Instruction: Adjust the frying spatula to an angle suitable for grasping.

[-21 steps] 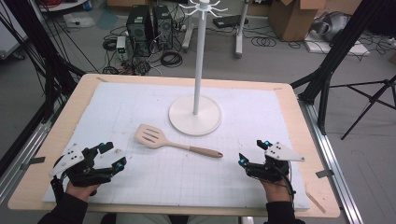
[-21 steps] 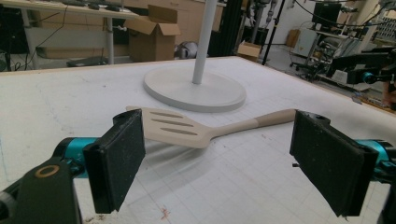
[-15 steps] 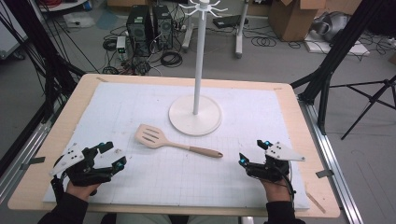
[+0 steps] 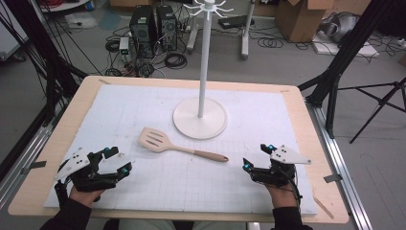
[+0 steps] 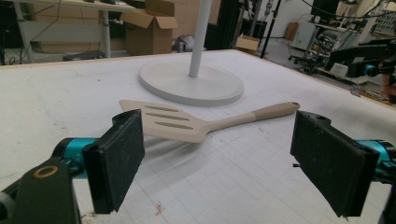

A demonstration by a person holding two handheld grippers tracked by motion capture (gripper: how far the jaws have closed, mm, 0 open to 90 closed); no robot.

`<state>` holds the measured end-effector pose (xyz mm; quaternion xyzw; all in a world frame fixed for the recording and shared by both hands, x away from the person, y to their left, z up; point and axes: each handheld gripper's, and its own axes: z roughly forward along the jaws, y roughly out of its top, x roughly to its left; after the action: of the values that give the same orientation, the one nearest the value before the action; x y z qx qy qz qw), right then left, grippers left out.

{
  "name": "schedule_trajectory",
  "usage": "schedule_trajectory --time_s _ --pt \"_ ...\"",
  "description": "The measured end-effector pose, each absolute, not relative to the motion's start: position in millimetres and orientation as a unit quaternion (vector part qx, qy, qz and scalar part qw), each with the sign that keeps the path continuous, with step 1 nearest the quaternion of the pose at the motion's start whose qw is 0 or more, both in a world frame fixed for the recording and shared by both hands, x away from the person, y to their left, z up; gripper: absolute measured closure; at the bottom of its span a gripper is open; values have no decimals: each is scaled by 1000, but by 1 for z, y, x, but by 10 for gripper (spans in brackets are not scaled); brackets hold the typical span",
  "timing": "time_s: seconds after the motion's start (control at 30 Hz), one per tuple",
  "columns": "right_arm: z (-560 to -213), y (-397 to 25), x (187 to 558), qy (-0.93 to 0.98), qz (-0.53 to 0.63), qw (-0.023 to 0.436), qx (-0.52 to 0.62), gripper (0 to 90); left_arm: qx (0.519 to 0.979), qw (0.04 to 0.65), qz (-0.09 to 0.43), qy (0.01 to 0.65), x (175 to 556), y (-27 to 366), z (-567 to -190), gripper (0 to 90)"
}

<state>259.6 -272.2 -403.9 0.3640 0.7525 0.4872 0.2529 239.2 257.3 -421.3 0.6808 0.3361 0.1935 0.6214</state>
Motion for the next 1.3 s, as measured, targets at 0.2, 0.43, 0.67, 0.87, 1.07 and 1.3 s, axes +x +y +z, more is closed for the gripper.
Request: schedule_trajectory --time_s 0.2,0.43,0.67,0.87,1.07,1.3 --pt "-404 -250 263 777 484 213 341 172 682 621 187 337 240 257 -422 178" --pt "-409 -225 276 804 469 183 317 205 686 617 187 336 242 258 -422 180" --pt "-410 -194 290 830 446 168 291 258 685 620 183 336 242 260 -422 183" --pt "-413 -166 308 845 428 154 281 290 685 620 179 338 242 260 -422 187" --pt "-411 -125 329 876 400 127 238 396 683 622 178 339 243 260 -422 189" --pt "-420 -94 355 904 354 102 217 472 680 623 179 342 243 264 -422 189"
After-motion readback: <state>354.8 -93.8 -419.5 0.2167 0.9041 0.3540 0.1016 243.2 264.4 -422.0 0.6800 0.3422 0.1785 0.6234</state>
